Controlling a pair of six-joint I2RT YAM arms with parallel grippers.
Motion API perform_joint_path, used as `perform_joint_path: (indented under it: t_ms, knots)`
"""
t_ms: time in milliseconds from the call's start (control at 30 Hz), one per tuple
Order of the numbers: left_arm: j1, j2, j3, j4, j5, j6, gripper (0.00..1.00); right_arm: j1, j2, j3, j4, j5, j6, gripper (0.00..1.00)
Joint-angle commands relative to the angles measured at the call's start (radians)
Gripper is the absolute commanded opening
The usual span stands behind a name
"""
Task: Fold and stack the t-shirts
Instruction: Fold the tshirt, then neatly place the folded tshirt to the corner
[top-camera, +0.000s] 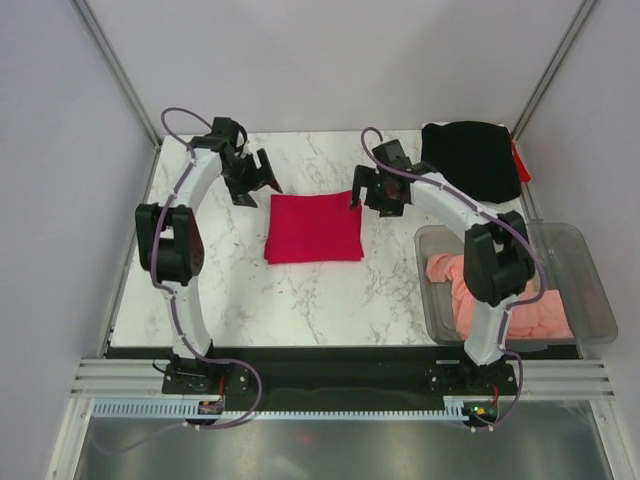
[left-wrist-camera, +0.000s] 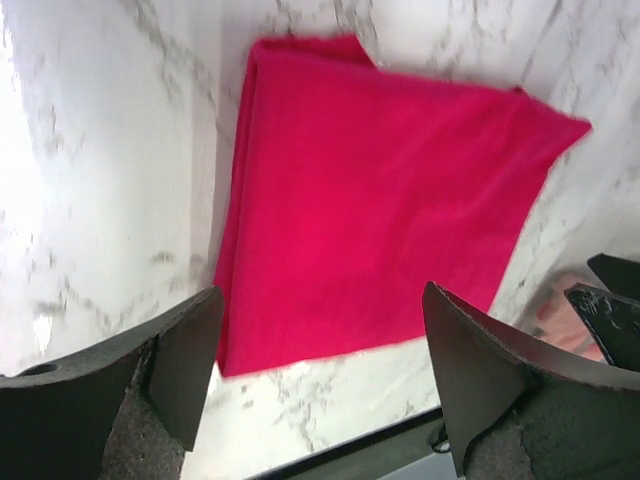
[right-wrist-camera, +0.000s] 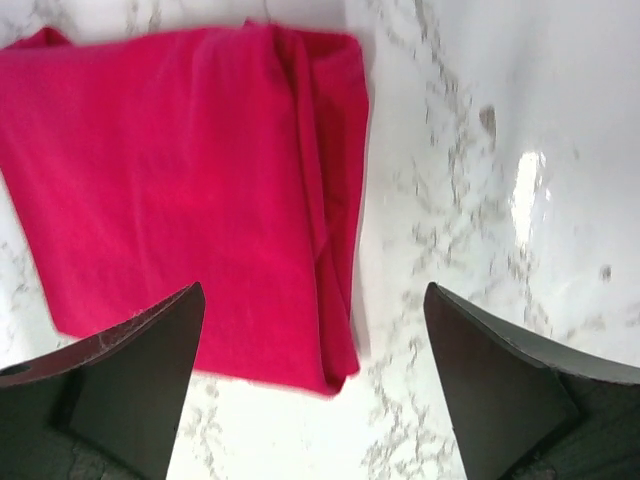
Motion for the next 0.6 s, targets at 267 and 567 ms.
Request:
perform_joint_path:
  t_ms: [267, 567]
  knots:
    - [-0.002, -0.812, -0.65, 0.041, -0.019, 0.077, 0.84, 0.116, -0.259, -0.507, 0.352, -0.079, 0.125, 0.91]
    - [-0.002, -1.422, -1.033, -0.009, 0.011, 0.031, 0.84, 0.222, -0.133, -0.468, 0.372, -0.017, 0.161, 0.75]
